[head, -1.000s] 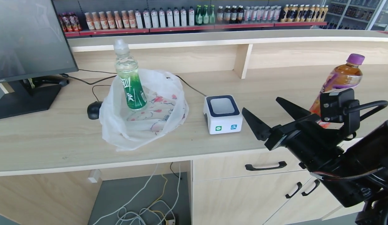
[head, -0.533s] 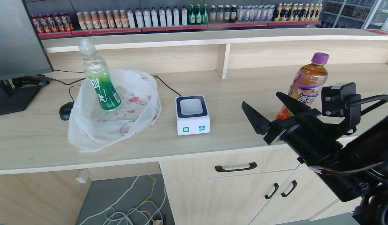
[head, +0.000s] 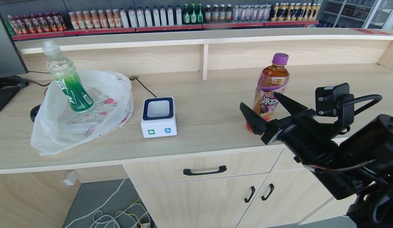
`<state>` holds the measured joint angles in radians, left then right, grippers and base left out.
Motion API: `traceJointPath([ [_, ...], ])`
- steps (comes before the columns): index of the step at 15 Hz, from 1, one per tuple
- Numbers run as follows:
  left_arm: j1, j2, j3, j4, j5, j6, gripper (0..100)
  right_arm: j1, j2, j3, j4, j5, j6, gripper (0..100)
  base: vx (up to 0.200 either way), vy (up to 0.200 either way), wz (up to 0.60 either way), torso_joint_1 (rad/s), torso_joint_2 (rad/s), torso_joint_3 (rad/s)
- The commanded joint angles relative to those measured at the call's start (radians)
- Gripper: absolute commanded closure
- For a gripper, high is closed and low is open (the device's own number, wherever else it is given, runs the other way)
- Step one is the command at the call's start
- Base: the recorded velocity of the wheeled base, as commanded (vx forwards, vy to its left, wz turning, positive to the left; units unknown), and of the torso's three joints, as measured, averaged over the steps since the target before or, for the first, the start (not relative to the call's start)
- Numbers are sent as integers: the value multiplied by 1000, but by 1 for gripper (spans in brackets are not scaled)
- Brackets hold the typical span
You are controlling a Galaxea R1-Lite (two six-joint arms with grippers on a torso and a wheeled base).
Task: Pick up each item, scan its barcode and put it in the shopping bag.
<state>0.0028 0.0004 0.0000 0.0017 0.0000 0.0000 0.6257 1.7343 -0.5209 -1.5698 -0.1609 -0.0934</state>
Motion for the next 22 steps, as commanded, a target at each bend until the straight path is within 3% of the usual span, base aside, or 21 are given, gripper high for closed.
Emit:
traceJointPath([
  [1, 0, 0, 0, 0, 0, 0, 0, 0, 22, -5, -1, 0, 0, 0, 0, -200, 0, 2, 7, 2],
  [5, 0, 0, 0, 0, 0, 3, 0, 0, -21, 61, -1, -6, -2, 0, 0, 0, 0, 0, 0, 0],
  [12, 0, 0, 0, 0, -2, 3, 0, 0, 19, 50, -1, -8, -14, 0, 0, 0, 0, 0, 0, 0],
  [16, 0, 0, 0, 0, 0, 3, 0, 5, 50, 28, -1, -5, -31, 0, 0, 0, 0, 0, 0, 0],
  [22, 0, 0, 0, 0, -2, 3, 0, -4, 156, -111, -1, -20, -35, 0, 0, 0, 0, 0, 0, 0],
])
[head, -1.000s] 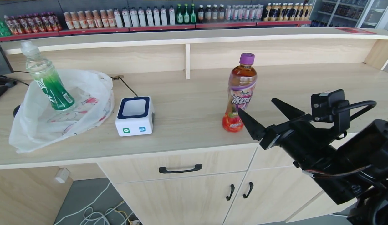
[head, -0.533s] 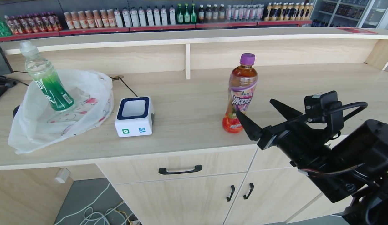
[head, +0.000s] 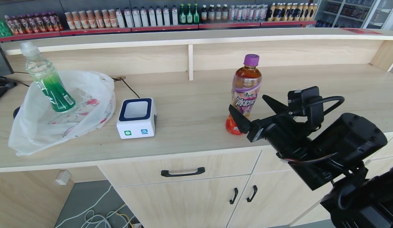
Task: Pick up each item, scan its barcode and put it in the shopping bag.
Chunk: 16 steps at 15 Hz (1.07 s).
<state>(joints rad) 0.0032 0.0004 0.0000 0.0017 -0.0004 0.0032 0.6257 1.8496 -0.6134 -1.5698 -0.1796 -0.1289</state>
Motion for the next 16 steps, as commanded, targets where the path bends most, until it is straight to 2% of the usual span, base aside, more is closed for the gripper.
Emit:
traceJointPath([
  [1, 0, 0, 0, -2, -1, 0, 0, -4, 56, -25, -1, -1, 0, 0, 0, 0, 0, 0, 0, 0],
  [5, 0, 0, 0, 0, 0, 0, 0, -12, 102, -91, -1, -3, -5, 0, 0, 0, 0, 0, 0, 0],
  [10, 0, 0, 0, 0, -1, 0, 0, -15, 102, -250, 185, -28, -17, 0, 0, 0, 0, 0, 0, 0],
  [16, 0, 0, 0, 0, 0, 0, 0, -24, 132, -321, 252, -51, -17, 0, 0, 0, 0, 0, 0, 0],
])
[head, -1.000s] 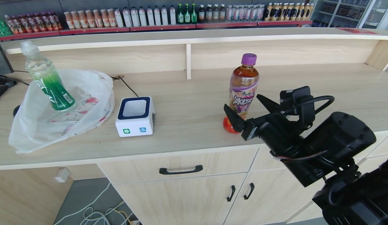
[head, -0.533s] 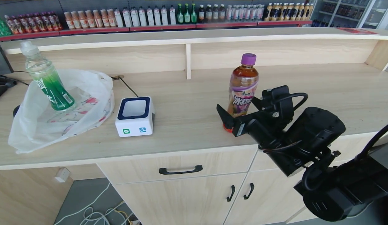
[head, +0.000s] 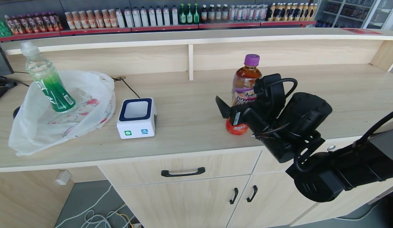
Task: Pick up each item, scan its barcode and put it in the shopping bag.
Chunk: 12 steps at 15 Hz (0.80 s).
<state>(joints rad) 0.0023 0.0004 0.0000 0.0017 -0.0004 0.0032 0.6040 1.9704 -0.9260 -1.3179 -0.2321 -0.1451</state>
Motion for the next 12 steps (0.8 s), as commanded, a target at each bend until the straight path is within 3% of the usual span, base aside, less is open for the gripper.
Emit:
traceJointPath([
  [1, 1, 0, 0, 0, -1, 0, 0, -3, 15, -10, 0, -3, -1, 0, 0, 0, 0, 0, 0, 0],
  [10, 1, 0, 0, 0, -1, 0, 0, -17, 21, -22, -1, -6, 2, 0, 0, 0, 0, 0, 0, 0],
  [11, 1, 0, 0, 0, -1, 0, 0, -17, 21, -22, 0, -10, 2, 100, 0, 0, 0, 0, 0, 0],
  [12, 1, 0, 0, 0, 0, 0, 0, -17, 21, -25, 0, -10, 2, 100, 0, 0, 0, 0, 0, 0],
])
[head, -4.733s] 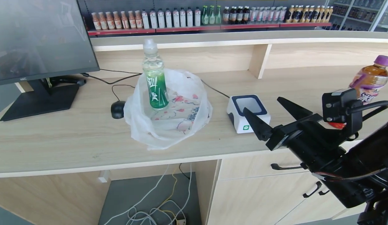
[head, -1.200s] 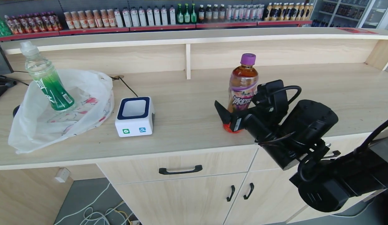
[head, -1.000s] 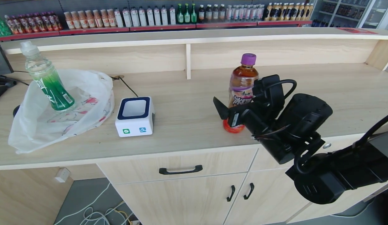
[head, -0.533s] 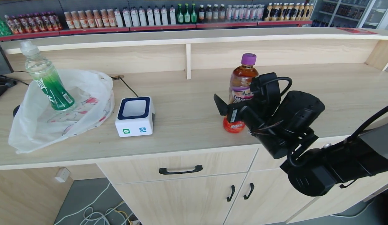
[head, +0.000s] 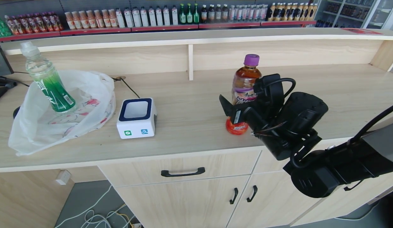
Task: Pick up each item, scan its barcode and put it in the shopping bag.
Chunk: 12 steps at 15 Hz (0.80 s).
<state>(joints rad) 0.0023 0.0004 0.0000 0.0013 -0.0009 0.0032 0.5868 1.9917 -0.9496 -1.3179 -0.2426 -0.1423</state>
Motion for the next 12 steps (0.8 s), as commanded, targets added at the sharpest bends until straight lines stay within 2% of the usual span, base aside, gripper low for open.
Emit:
traceJointPath([
  [1, 1, 0, 0, 0, 1, 0, 0, 1, -1, -8, 0, 0, 0, 100, 0, 0, 0, 0, 0, 0],
  [12, 1, 0, 0, 0, 1, 0, 0, 2, -10, -31, 0, -1, 0, 100, 0, 0, 0, 0, 0, 0],
])
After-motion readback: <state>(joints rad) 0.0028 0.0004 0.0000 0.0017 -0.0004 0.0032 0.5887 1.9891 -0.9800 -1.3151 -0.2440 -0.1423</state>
